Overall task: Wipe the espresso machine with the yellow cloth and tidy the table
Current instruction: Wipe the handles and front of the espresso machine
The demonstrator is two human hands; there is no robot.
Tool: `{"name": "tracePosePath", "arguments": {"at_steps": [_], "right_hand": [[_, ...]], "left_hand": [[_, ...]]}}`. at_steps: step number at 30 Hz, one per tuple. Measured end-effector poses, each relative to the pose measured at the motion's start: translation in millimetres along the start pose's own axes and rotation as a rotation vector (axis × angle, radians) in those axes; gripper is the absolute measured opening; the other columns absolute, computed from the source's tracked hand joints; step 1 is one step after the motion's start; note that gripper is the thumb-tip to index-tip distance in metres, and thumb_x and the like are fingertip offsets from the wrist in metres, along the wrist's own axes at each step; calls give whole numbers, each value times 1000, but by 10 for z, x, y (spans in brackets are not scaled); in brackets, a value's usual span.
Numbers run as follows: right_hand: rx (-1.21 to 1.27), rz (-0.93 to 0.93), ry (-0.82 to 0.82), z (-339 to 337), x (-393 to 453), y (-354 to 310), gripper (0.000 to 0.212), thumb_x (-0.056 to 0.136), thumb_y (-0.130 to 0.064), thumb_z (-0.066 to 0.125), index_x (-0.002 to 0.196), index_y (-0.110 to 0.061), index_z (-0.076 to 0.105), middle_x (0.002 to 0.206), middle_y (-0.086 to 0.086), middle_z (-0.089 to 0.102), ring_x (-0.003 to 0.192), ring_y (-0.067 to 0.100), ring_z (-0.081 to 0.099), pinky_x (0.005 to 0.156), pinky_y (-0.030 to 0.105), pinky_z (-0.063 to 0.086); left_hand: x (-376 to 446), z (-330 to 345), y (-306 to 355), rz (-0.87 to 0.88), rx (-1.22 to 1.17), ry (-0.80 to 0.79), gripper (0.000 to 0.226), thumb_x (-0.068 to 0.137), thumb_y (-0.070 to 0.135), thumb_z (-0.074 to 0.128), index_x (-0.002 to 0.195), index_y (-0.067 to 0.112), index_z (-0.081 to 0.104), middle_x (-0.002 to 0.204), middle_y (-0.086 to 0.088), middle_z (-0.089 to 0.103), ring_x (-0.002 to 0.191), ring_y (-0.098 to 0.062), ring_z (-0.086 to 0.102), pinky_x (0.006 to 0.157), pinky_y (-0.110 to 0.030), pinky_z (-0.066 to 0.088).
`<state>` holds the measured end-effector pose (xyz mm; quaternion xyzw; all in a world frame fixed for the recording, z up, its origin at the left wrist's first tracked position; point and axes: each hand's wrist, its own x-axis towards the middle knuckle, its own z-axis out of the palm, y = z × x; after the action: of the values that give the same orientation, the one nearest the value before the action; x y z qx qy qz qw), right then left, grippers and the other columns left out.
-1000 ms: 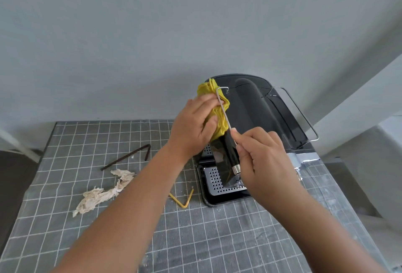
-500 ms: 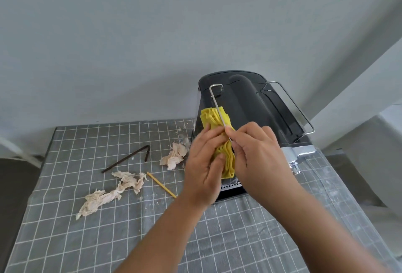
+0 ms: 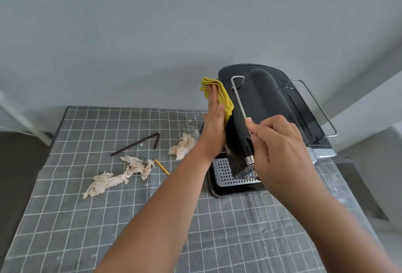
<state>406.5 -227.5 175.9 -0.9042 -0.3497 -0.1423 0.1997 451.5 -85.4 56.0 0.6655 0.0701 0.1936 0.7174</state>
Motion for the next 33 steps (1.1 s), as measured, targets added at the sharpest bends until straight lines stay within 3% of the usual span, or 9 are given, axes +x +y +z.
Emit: {"name": "tracePosePath", "arguments": {"at_steps": [2,8,11,16,20,24,28,30,33], "right_hand": [[9,8,-14,1,-1,-6,36,86,-8,48,117,-8,68,86,1,56,75,26,50,70,27,36],[20,10,-56,-40,-9,-10,36,90,-12,46,120,-10,65,86,-1,56,77,25,50,73,12,32],[9,1,-57,-40,-1,-21,35,89,-11,47,119,-9,66,84,-2,56,76,24,50,72,12,33],[25,2,-52,-34,7,-25,33,89,-11,49,117,-9,67,83,-1,57,76,27,51,64,18,33],[25,0,-53,-39,4,-30,32,90,-12,49,116,-8,67,82,0,58,75,28,51,68,14,36],[46,1,-49,-32,7,-17,32,90,-12,49,117,-9,67,85,2,59,78,29,51,66,15,35],[50,-10,-48,-36,-2,-11,32,91,-12,48,117,-9,67,85,3,60,78,30,51,66,19,32],[42,-12,-52,-36,-4,-3,32,91,-12,48,118,-9,66,86,3,60,79,28,51,66,18,31],[26,-22,-57,-45,-9,6,33,91,-13,47,118,-8,66,86,3,60,79,27,51,66,17,34]], "left_hand": [[71,-56,-210,-83,-108,-15,60,94,71,20,149,55,0,164,18,3,151,-7,4,122,-52,8],[-179,13,-728,-425,-157,149,69,94,64,14,155,34,1,165,9,2,151,-11,3,123,-43,3],[-299,-2,-941,-457,-183,142,86,84,70,17,155,28,-5,165,7,-5,151,-9,0,124,-40,3],[-427,32,-987,-466,-212,130,77,89,57,18,155,27,-10,165,6,-8,151,-9,-1,124,-40,3],[-579,103,-888,-505,-254,141,94,80,76,29,154,34,-9,164,12,-11,151,-7,-4,124,-46,3],[-595,188,-510,-340,-216,76,75,90,72,18,153,39,-7,163,15,-13,150,-6,-12,123,-49,-2],[-555,288,-104,-125,-403,57,70,92,70,29,154,42,10,165,10,4,153,-14,2,122,-54,7],[-633,344,37,-106,-344,94,74,89,74,30,154,43,11,164,12,9,152,-12,7,122,-52,11],[-848,409,187,29,-206,101,68,98,58,26,156,31,4,165,14,-1,152,-11,-3,122,-54,4]]}}
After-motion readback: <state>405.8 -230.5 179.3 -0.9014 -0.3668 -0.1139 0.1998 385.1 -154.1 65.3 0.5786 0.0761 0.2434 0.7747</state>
